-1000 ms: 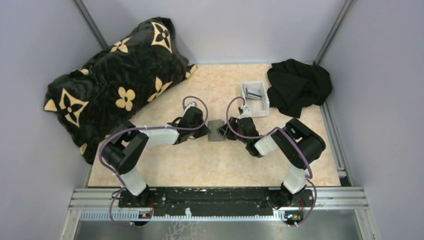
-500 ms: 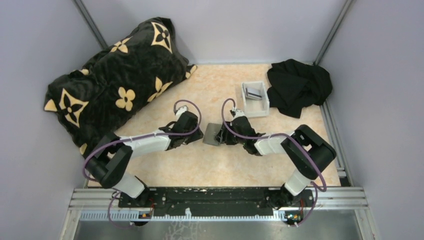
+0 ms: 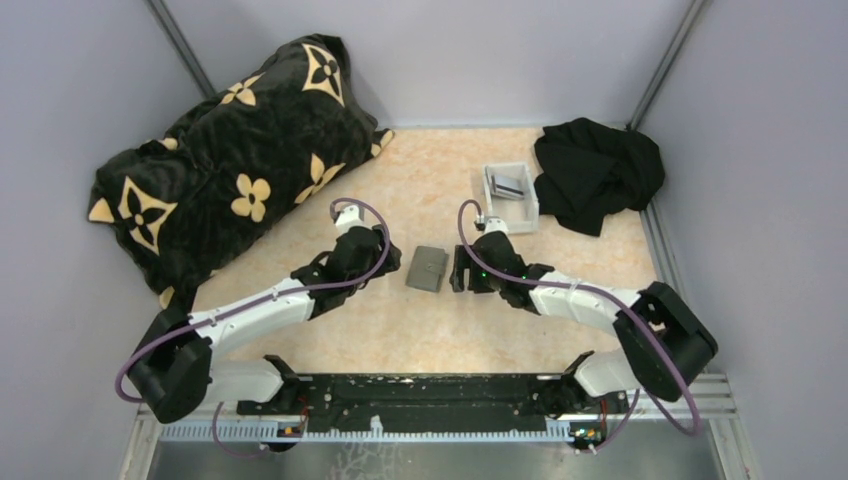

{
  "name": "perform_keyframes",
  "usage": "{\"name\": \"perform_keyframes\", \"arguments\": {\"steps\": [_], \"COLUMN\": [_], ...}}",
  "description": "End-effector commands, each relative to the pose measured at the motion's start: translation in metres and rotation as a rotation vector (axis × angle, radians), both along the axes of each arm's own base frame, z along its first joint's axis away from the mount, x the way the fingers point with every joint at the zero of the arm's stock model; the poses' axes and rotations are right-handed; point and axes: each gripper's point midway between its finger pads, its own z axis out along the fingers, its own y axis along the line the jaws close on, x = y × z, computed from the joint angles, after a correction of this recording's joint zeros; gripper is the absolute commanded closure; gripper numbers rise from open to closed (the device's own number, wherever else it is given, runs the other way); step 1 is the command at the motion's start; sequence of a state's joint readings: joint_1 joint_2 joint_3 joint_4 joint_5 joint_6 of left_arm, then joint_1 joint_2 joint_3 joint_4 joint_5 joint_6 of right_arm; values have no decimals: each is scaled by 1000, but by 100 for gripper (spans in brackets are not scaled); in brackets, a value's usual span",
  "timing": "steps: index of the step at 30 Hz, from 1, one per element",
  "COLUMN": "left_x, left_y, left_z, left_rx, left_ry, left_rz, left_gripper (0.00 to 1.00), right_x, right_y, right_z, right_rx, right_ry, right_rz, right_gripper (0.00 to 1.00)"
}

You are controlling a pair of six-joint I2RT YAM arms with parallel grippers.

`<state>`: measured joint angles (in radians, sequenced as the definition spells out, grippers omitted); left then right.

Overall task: Put the credit cards into the card holder
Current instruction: Reset both arms

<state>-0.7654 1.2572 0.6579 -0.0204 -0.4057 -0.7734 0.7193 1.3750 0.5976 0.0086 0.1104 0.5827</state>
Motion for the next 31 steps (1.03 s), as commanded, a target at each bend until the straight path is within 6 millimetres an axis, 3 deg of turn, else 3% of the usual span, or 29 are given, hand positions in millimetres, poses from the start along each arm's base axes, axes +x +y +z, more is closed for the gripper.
{"name": "perform_keyframes", "arguments": {"steps": [1,12,22,28,31], "left_x": [5,-1,2,3,5], "left_y": [2,10,23,33,36], "left_z": [22,30,31,35,37], "left_rx": [43,140,196,213,217], "left_ry": [-82,-141,-210,-263,-281], "left_rz": [-5,-23,-12,14,26], "left_gripper": [35,27,20,16,15], "right_x": [13,20,33,35,35], "right_y": [-6,-35,-93,-107,-109], "right_z": [45,96,105,104,106], "right_rx": [-37,-92,-260,-349,-330], "right_ry": [-120,-304,-370,-378,-400], "right_rz": [-6,-84,-373,-408,-417], "right_gripper": [24,23,8,11,7]}}
